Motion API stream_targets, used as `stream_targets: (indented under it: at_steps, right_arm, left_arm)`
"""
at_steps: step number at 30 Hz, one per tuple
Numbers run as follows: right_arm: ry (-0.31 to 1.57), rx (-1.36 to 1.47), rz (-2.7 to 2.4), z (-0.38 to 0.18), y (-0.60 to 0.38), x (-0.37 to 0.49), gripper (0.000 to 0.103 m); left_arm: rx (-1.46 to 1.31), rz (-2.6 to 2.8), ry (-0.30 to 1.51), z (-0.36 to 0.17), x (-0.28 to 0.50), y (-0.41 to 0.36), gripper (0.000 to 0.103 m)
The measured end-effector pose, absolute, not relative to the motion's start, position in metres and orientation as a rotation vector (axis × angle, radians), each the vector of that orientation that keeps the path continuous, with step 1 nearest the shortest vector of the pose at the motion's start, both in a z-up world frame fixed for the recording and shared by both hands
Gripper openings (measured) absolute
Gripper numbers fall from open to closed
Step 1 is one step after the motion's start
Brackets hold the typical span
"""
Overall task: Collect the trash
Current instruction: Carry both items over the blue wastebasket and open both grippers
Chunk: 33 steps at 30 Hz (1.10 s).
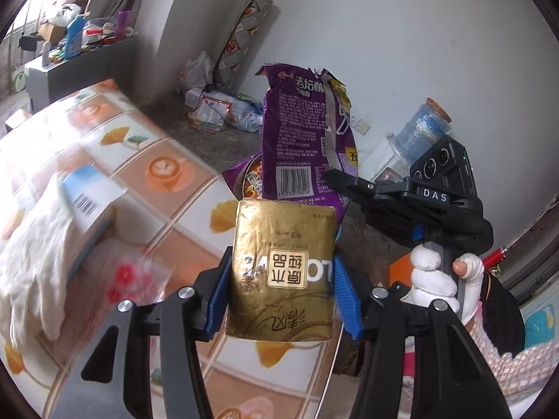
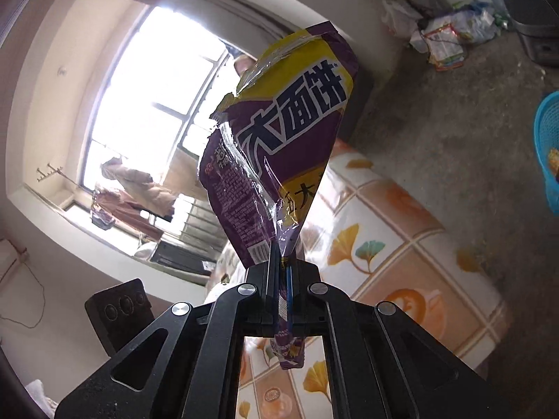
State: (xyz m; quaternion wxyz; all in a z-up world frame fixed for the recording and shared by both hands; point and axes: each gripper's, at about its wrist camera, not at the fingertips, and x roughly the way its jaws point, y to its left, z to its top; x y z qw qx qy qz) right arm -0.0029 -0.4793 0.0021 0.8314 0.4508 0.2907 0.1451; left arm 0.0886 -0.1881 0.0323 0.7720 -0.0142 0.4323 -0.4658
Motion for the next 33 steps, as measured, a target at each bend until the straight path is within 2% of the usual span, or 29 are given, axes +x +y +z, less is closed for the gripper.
stream_targets:
  at_steps: [4,9,22,26,30,33]
  right_arm:
    - [0.512,0.975,0.168,0.008,-0.519,-0.013,0.001]
    - [0.452,1.024,-0.026,-0.005,-0.575,-0.02,0.001]
    - [0.492,1.182,-0.449,-0.12,-0.706,-0.011,0.002]
    - [0.549,1.21,-0.538,-0.173,-0.735,-0.001,0.009]
    - [0.644,1.296,-0.58,-0.228,-0.752,0.008,0.012]
    - [0.647,1.35,-0.559,-0.25,-0.755,0.012,0.014]
  left_arm:
    - [0.027,-1.102,0.913,0.051,0.102,-0.259,0.051]
    - [0.111,-1.182,0.921,0.042,0.126,-0.348,0.052]
    - [0.317,-1.231,1.069,-0.081,0.165,-0.564,0.052]
    - [0.288,-1.197,1.13,-0.125,0.185,-0.603,0.072]
    - [0.263,-1.122,1.205,-0.158,0.204,-0.615,0.073]
    - [0.221,-1.105,1.23,-0.163,0.213,-0.606,0.073]
